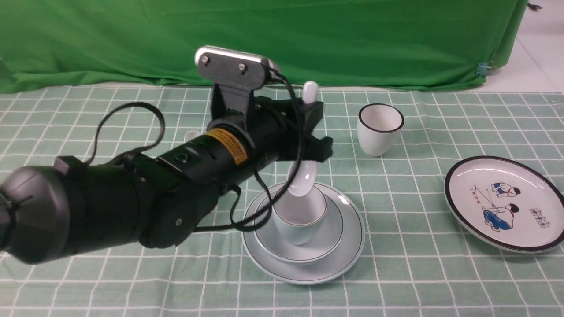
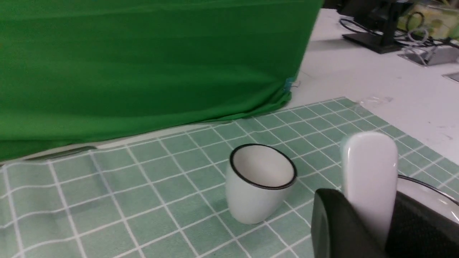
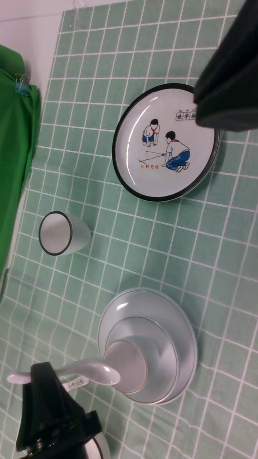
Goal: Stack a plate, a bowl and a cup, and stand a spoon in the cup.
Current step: Use the left arm to put the blue soup spoon into the blue teacup in the middle
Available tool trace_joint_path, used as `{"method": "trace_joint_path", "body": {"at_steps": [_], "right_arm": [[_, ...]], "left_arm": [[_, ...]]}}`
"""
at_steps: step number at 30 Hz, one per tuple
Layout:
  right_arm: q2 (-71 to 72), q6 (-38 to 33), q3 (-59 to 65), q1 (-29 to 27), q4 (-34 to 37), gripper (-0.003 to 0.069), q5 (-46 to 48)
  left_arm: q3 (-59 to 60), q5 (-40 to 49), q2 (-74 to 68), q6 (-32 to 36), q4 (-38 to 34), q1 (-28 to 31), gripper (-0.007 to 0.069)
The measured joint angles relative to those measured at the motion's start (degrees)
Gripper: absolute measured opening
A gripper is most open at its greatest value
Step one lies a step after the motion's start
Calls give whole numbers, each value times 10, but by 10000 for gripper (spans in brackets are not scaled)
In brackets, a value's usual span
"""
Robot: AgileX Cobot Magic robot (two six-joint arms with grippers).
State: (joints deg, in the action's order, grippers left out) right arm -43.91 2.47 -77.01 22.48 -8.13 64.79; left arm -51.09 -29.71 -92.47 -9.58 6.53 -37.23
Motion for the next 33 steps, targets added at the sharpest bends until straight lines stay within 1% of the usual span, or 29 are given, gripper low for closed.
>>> {"method": "trace_joint_path", "body": {"at_steps": [10,17,19,21,22,24,25,26,28,31,32,33], "right_arm": [[0,-3,0,0,0,55,0],[0,-3,1,0,0,63,0],[0,-3,1,0,0,63,0],[-1,-3,1,0,0,65,0],[-1,-3,1,0,0,66,0],[-6,-3,1,0,0,67,0],[-7,-3,1,0,0,67,0],[-12,-3,1,0,0,67,0],[-15,-3,1,0,0,67,-5],[-15,-3,1,0,0,67,-34],[-10,-3,7,0,0,67,-54],[-2,-1,17,0,0,69,-77]], "left_arm": [[1,3,-60,-4,2,-1,118],[1,9,-72,-9,2,-1,125],[1,9,-72,-9,2,-1,148],[1,16,-72,-9,2,-1,193],[1,17,-71,-9,2,-1,199],[1,44,-62,-9,2,-1,265],[1,51,-59,-9,2,-1,276],[1,77,-47,-9,2,-1,316],[1,113,-14,-9,2,0,353],[2,162,34,-9,2,0,363],[2,180,50,-9,2,0,356],[2,216,78,-9,2,0,332]]}}
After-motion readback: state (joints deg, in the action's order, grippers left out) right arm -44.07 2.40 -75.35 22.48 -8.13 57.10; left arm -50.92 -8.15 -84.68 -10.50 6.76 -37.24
